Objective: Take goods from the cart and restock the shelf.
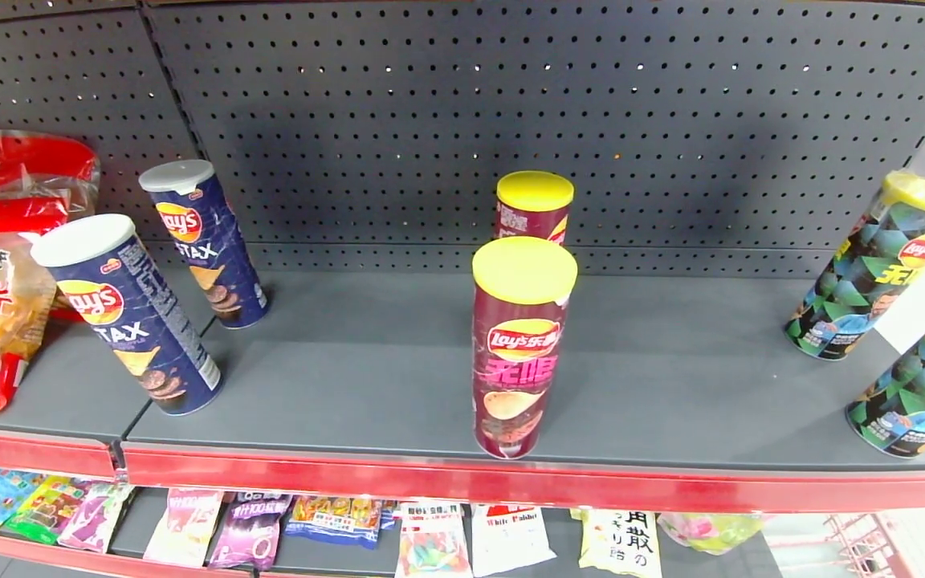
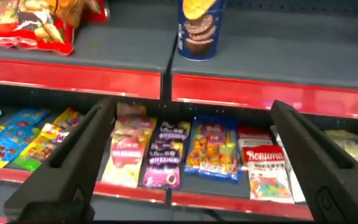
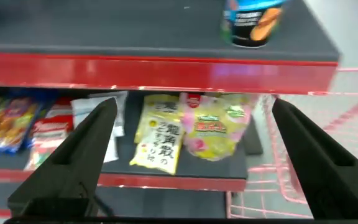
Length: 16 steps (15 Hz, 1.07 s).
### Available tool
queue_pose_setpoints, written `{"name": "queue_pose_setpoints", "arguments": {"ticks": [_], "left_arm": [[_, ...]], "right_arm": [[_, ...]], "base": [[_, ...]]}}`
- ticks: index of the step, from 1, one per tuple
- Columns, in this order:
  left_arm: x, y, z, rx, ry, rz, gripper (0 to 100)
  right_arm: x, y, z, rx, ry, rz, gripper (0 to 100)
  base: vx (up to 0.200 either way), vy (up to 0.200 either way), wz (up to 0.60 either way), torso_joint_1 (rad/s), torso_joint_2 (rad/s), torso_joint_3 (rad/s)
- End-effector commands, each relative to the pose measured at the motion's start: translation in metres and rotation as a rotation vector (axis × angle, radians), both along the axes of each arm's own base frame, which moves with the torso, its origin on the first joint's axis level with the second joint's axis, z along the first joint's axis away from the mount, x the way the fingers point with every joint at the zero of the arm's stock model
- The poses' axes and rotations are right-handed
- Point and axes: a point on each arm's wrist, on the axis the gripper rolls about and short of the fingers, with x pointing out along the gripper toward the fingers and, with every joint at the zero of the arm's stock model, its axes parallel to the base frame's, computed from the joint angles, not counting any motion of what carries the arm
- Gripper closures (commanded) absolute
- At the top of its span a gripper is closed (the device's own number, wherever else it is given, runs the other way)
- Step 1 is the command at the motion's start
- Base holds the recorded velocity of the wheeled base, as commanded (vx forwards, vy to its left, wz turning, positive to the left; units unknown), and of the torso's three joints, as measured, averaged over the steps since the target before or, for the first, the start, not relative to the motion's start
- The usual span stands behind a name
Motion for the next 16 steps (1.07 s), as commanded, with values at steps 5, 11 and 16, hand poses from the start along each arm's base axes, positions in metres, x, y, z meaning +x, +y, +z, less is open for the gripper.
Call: {"name": "queue_pose_setpoints", "arguments": {"ticks": [5, 11, 16], "left_arm": [[0.0027, -0.0001, -0.0095, -0.004, 0.031, -0.006, 0], [0.0027, -0.0019, -0.0095, 0.014, 0.031, -0.085, 0], [0.0027, -0.0015, -0.0095, 0.034, 0.032, -0.062, 0]], "right_arm": [[-0.0068, -0.0005, -0.0023, 0.001, -0.088, 0.020, 0], [-0.0068, -0.0010, -0.0025, 0.005, -0.087, -0.004, 0], [-0.0068, -0.0011, -0.0025, 0.012, -0.087, -0.009, 0]], "base": [[0.000, 0.000, 0.00, 0.000, 0.00, 0.000], [0.000, 0.000, 0.00, 0.000, 0.00, 0.000], [0.000, 0.000, 0.00, 0.000, 0.00, 0.000]]}}
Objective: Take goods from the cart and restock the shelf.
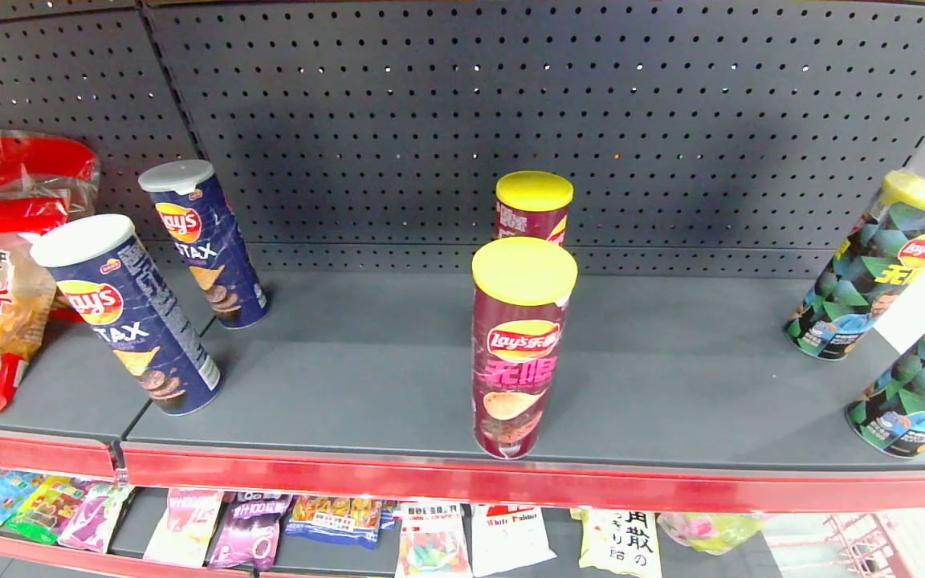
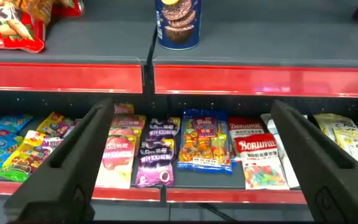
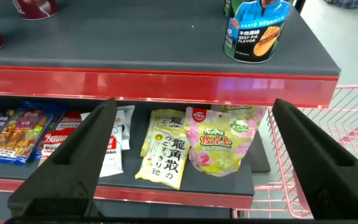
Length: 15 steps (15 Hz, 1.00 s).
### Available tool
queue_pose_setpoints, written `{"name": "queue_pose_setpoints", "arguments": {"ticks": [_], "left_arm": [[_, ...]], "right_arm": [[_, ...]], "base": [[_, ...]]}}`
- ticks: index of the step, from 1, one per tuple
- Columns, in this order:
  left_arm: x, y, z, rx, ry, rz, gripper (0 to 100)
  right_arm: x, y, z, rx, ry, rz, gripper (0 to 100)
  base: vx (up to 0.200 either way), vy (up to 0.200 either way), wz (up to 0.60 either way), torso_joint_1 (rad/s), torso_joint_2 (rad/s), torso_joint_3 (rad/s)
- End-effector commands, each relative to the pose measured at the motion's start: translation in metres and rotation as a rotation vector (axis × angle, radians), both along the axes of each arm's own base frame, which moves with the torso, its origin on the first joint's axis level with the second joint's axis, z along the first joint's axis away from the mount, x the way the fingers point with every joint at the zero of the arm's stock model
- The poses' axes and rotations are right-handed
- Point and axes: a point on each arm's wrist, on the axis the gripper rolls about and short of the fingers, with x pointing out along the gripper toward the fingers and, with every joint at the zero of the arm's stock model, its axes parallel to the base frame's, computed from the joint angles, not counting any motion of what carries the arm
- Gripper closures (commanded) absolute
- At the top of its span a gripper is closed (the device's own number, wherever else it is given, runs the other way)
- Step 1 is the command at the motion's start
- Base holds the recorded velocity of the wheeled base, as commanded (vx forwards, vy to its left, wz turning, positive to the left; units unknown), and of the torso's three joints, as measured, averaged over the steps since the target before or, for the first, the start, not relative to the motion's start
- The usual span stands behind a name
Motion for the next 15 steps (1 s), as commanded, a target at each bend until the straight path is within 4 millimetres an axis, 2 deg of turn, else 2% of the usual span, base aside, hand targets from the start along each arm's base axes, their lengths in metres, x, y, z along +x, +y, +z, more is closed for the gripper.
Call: {"name": "queue_pose_setpoints", "arguments": {"ticks": [1, 7, 9, 15], "left_arm": [[0.0002, 0.0000, 0.0000, -0.001, 0.003, -0.001, 0], [0.0002, 0.0000, 0.0000, -0.001, 0.003, -0.001, 0], [0.0002, 0.0000, 0.0000, -0.001, 0.003, -0.001, 0], [0.0002, 0.0000, 0.0000, 0.001, 0.003, -0.001, 0]], "right_arm": [[-0.0002, 0.0000, 0.0000, 0.000, -0.003, 0.000, 0], [-0.0002, 0.0000, 0.0000, 0.000, -0.003, 0.000, 0], [-0.0002, 0.0000, 0.0000, 0.000, -0.003, 0.000, 0], [-0.0002, 0.0000, 0.0000, 0.000, -0.003, 0.000, 0]], "base": [[0.000, 0.000, 0.00, 0.000, 0.00, 0.000], [0.000, 0.000, 0.00, 0.000, 0.00, 0.000], [0.000, 0.000, -0.60, 0.002, 0.00, 0.002], [0.000, 0.000, 0.00, 0.000, 0.00, 0.000]]}}
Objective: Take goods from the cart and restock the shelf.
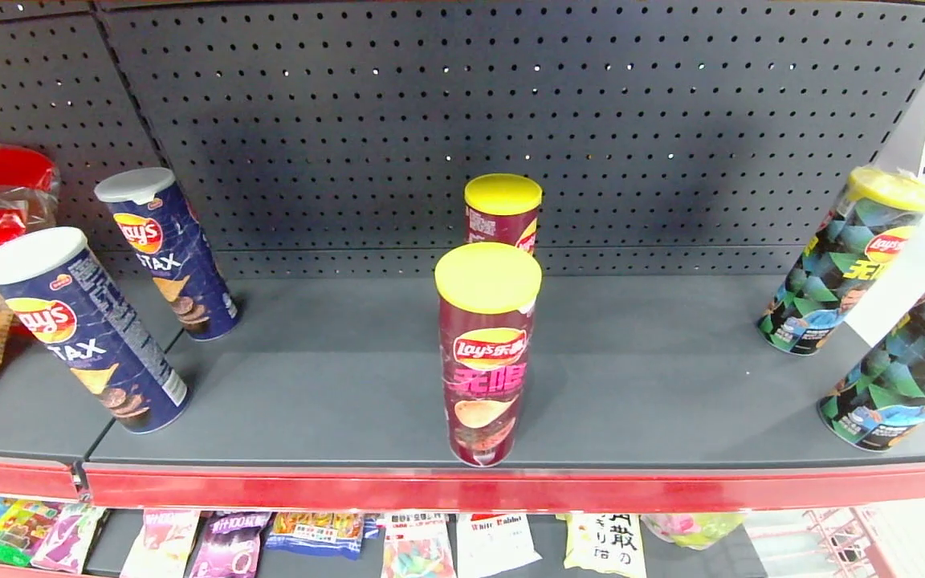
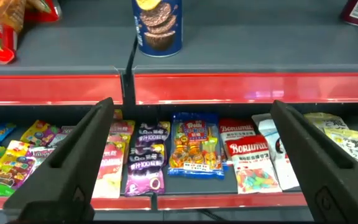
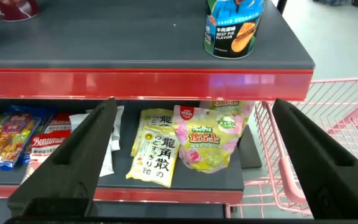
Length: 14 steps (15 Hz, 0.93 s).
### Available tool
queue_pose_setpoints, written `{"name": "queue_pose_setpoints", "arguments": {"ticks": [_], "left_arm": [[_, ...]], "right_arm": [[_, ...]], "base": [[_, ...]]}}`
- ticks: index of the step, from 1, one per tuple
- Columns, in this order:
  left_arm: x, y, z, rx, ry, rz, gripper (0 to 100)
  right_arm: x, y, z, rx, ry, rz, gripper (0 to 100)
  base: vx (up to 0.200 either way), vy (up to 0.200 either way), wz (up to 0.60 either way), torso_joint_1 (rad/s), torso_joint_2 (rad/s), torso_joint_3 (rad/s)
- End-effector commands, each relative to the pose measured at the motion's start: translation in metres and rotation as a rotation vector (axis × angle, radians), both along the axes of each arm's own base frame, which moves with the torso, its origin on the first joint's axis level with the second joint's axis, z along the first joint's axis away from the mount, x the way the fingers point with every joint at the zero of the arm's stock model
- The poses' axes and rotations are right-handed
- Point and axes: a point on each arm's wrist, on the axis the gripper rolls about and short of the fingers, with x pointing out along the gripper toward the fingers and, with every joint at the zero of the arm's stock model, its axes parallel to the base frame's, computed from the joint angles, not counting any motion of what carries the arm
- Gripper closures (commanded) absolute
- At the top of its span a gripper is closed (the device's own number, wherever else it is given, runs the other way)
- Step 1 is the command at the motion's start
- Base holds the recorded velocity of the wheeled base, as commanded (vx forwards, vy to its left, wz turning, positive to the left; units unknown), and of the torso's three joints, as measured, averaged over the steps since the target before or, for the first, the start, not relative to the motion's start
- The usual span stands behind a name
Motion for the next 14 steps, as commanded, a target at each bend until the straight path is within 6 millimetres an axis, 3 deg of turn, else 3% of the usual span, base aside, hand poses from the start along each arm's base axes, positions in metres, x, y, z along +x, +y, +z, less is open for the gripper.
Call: {"name": "queue_pose_setpoints", "arguments": {"ticks": [1, 14], "left_arm": [[0.0001, 0.0000, 0.0001, 0.000, 0.002, 0.000, 0], [0.0001, -0.0001, 0.0001, -0.003, 0.002, -0.003, 0]], "right_arm": [[-0.0001, 0.0000, 0.0000, 0.000, -0.002, 0.001, 0], [-0.0001, 0.0000, 0.0000, 0.000, -0.002, 0.002, 0]], "base": [[0.000, 0.000, 0.00, 0.000, 0.00, 0.000], [0.015, 0.000, 0.00, 0.001, 0.00, 0.001]]}}
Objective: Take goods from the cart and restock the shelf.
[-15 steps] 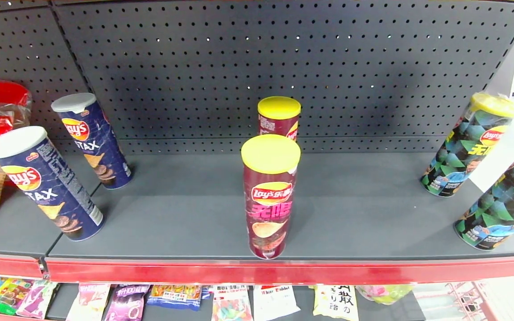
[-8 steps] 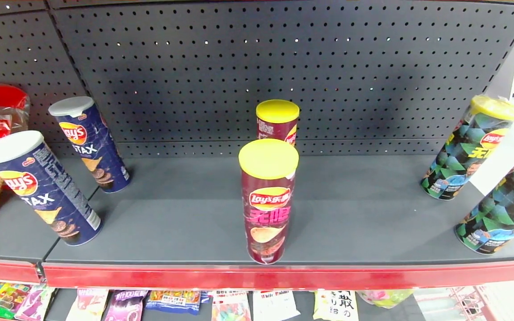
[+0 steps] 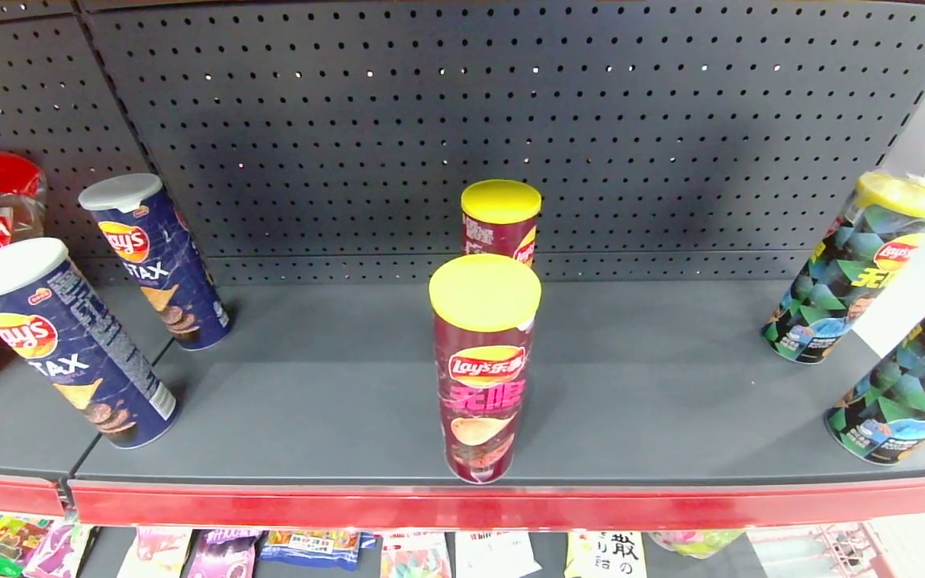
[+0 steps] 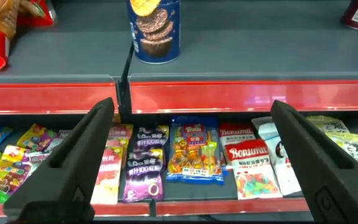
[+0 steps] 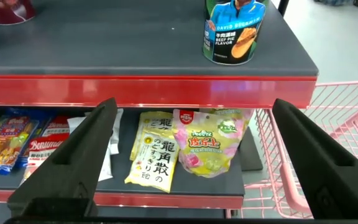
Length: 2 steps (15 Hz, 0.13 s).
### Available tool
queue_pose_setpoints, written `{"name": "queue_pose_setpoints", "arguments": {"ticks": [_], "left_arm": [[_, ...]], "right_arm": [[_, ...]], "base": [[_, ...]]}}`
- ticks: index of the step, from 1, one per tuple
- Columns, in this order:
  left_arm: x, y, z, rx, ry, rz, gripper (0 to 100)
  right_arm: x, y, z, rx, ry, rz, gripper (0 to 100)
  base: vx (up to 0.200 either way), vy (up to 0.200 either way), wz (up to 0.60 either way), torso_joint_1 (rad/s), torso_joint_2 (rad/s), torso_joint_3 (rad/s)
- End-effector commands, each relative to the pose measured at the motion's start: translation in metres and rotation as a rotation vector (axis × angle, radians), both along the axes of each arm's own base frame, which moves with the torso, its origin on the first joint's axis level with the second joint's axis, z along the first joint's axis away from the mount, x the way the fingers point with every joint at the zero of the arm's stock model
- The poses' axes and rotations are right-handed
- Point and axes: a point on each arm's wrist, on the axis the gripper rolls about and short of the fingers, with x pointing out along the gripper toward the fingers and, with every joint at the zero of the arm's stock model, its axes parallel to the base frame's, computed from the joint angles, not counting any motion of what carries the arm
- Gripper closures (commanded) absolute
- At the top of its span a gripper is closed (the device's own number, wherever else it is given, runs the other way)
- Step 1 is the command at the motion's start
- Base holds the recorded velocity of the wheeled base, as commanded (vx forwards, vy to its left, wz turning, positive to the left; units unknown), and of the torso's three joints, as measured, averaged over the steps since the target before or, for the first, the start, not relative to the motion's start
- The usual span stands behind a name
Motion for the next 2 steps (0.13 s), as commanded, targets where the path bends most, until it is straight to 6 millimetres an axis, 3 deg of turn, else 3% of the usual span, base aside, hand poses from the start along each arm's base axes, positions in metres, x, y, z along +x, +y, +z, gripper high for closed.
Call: {"name": "queue_pose_setpoints", "arguments": {"ticks": [1, 2], "left_arm": [[0.0001, 0.0000, 0.0000, 0.000, 0.001, 0.000, 0], [0.0001, 0.0000, 0.0000, 0.000, 0.001, 0.000, 0]], "right_arm": [[0.0000, 0.0000, 0.0000, 0.000, -0.001, 0.001, 0], [0.0000, 0.0000, 0.0000, 0.000, -0.001, -0.001, 0]], "base": [[0.000, 0.000, 0.00, 0.000, 0.00, 0.000], [0.000, 0.000, 0.00, 0.000, 0.00, 0.000]]}}
